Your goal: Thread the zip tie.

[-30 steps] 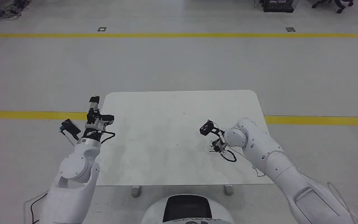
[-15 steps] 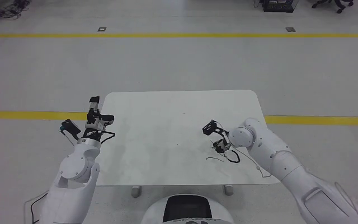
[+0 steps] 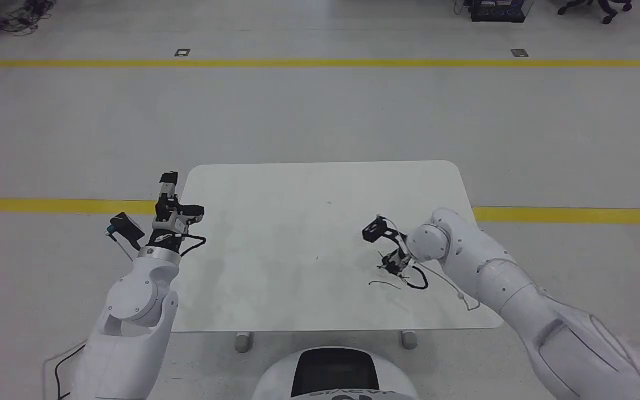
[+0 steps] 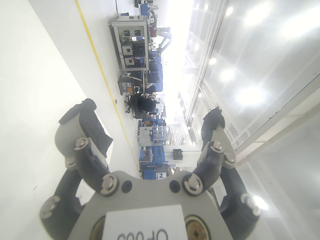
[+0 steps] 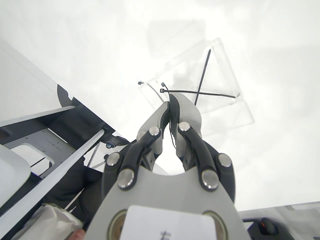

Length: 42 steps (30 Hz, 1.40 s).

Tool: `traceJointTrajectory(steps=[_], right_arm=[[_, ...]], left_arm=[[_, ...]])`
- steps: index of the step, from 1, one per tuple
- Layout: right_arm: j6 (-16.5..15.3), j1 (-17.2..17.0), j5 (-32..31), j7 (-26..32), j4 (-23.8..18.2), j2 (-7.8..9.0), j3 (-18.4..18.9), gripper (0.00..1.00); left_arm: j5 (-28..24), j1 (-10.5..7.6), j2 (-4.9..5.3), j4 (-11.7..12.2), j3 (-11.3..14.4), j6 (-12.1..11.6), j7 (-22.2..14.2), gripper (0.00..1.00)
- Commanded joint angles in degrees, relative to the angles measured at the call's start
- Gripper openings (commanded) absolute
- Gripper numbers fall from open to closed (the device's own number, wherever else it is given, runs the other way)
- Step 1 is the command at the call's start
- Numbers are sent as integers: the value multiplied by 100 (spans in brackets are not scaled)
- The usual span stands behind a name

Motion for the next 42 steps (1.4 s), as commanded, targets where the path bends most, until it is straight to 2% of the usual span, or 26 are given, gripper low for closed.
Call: traceJointTrajectory(steps=[1,9,16,26,42], right_arm=[[0,50,51,-39,42,-9,-57,0],[0,147,238,-139,-2,43,-245,0],[0,193,559,-185,-173,196,-289,0],[0,158,1084,-230,-622,578,-240,0],[0,-51,1862,-378,-1510,1300,-63,0]], left_arm=[[0,0,0,0,0,0,0,100],[0,0,0,0,0,0,0,100],[0,0,0,0,0,0,0,100],[0,0,0,0,0,0,0,100],[0,0,0,0,0,0,0,100]])
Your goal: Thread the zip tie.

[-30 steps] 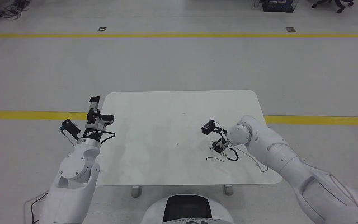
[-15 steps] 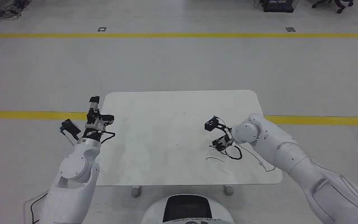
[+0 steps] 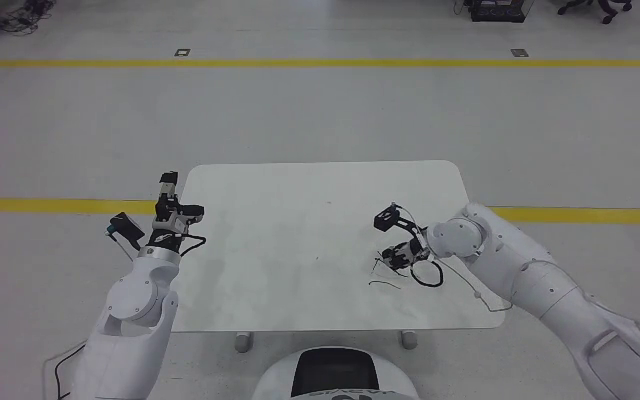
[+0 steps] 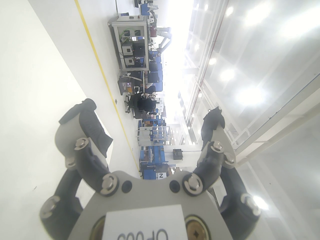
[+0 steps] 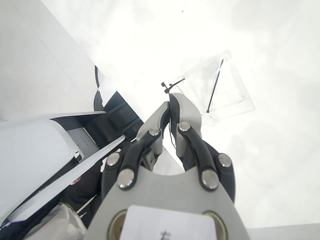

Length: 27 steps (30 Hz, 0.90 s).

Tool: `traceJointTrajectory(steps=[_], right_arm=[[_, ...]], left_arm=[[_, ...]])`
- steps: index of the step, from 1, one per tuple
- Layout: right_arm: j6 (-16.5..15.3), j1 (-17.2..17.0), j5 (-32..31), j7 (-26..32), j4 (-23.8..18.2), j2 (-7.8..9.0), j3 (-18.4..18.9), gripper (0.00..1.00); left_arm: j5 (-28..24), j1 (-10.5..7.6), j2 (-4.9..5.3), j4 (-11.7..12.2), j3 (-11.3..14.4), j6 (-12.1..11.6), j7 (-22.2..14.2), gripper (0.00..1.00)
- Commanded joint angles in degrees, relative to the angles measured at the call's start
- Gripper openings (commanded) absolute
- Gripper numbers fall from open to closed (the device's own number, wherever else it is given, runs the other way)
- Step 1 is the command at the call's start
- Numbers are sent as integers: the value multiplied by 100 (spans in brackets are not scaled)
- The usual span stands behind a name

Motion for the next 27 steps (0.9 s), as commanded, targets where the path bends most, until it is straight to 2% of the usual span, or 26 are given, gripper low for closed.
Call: traceJointTrajectory(steps=[1,7,19,27], right_arm=[[0,-16,112,7,-26,66,7,0],[0,47,336,-9,237,126,-134,0],[0,346,508,-108,853,-51,-602,0],[0,481,558,-197,976,-132,-784,0]], left_arm=[[0,0,0,0,0,0,0,100],[0,0,0,0,0,0,0,100],[0,0,0,0,0,0,0,100],[0,0,0,0,0,0,0,100]])
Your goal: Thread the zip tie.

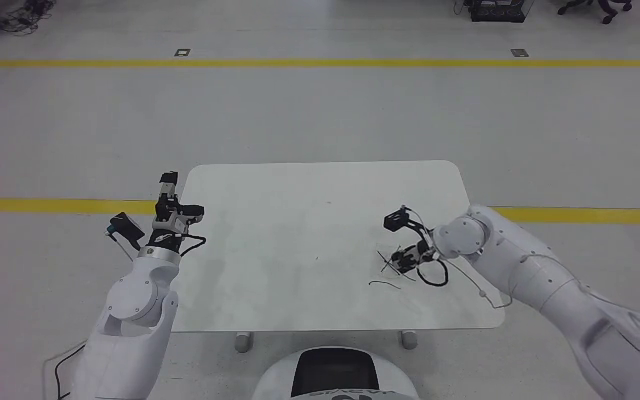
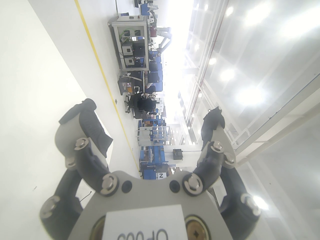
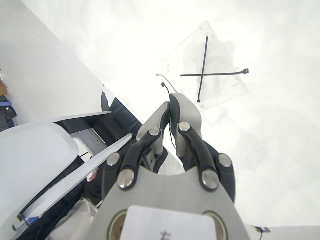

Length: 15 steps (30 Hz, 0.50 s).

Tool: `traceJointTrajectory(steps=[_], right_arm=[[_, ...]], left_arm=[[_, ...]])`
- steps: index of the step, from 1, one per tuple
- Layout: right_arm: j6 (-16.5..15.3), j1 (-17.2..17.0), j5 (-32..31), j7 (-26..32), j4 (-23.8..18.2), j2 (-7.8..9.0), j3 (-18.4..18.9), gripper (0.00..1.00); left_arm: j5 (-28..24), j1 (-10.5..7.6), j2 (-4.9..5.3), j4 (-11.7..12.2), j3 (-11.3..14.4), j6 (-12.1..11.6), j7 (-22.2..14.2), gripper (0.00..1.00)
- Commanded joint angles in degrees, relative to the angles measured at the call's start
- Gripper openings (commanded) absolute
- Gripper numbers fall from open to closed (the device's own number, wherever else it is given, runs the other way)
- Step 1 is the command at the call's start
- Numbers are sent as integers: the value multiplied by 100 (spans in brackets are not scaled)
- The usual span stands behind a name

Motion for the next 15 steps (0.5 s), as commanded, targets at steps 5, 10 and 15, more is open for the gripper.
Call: traceJointTrajectory(steps=[5,10,15], right_arm=[[0,1,111,-195,-200,57,-8,0],[0,-109,355,-404,-679,286,176,0],[0,-342,709,-488,-1253,617,506,0]], left_arm=[[0,0,0,0,0,0,0,100],[0,0,0,0,0,0,0,100],[0,0,0,0,0,0,0,100]])
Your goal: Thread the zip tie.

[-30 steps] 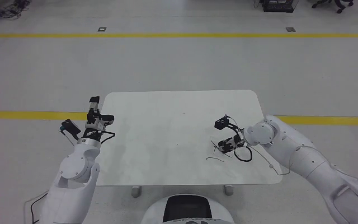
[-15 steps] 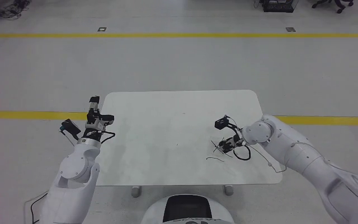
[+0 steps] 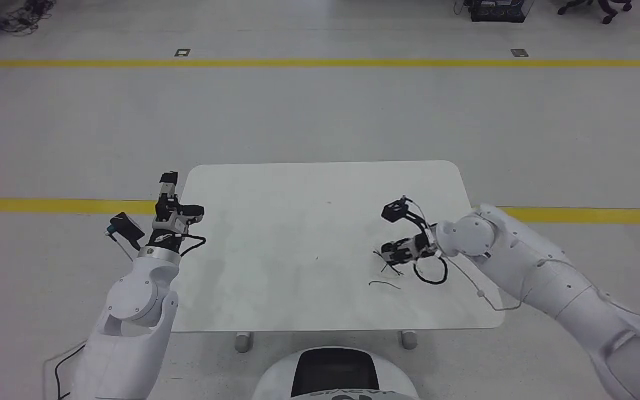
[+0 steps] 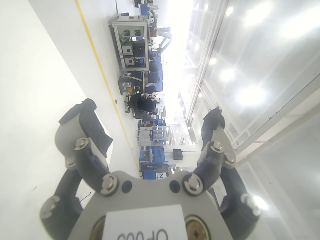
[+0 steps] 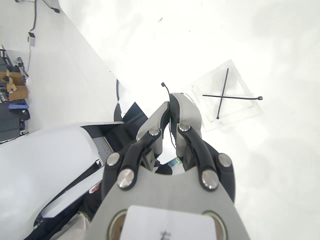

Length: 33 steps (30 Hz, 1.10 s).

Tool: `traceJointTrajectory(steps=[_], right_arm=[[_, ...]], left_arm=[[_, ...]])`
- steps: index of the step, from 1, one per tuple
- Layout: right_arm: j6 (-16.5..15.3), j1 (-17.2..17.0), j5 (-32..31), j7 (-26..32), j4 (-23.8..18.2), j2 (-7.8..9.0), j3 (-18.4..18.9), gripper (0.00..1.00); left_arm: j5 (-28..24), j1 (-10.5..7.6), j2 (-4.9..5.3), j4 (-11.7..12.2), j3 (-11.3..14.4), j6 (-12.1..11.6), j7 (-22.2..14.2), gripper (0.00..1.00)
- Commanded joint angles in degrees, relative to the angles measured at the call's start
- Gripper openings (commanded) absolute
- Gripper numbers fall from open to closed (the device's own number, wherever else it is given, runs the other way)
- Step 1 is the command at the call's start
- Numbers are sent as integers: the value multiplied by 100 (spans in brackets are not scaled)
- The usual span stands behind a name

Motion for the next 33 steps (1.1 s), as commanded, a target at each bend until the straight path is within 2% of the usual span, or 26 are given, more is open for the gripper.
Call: traceJointTrajectory(steps=[1,6,9,11,21,24,25,27,29,30,31,33], right_arm=[[0,-116,234,-15,-202,137,183,0],[0,-505,1129,223,-523,396,802,0],[0,-763,1597,530,-544,462,1231,0],[0,-887,1683,738,-554,472,1452,0],[59,-909,1681,661,-551,467,1457,0],[486,-933,1727,500,-611,458,1534,0],[843,-939,1754,435,-662,461,1583,0],[1330,-945,1778,434,-793,467,1642,0],[2084,-962,1768,331,-959,471,1700,0],[2287,-976,1778,313,-1059,469,1714,0],[2443,-1000,1791,290,-1161,467,1737,0],[2495,-1018,1776,261,-1198,469,1751,0]], left_arm=[[0,0,0,0,0,0,0,100],[0,0,0,0,0,0,0,100],[0,0,0,0,0,0,0,100],[0,0,0,0,0,0,0,100],[0,0,0,0,0,0,0,100],[0,0,0,0,0,0,0,100],[0,0,0,0,0,0,0,100],[0,0,0,0,0,0,0,100],[0,0,0,0,0,0,0,100],[0,0,0,0,0,0,0,100],[0,0,0,0,0,0,0,100],[0,0,0,0,0,0,0,100]])
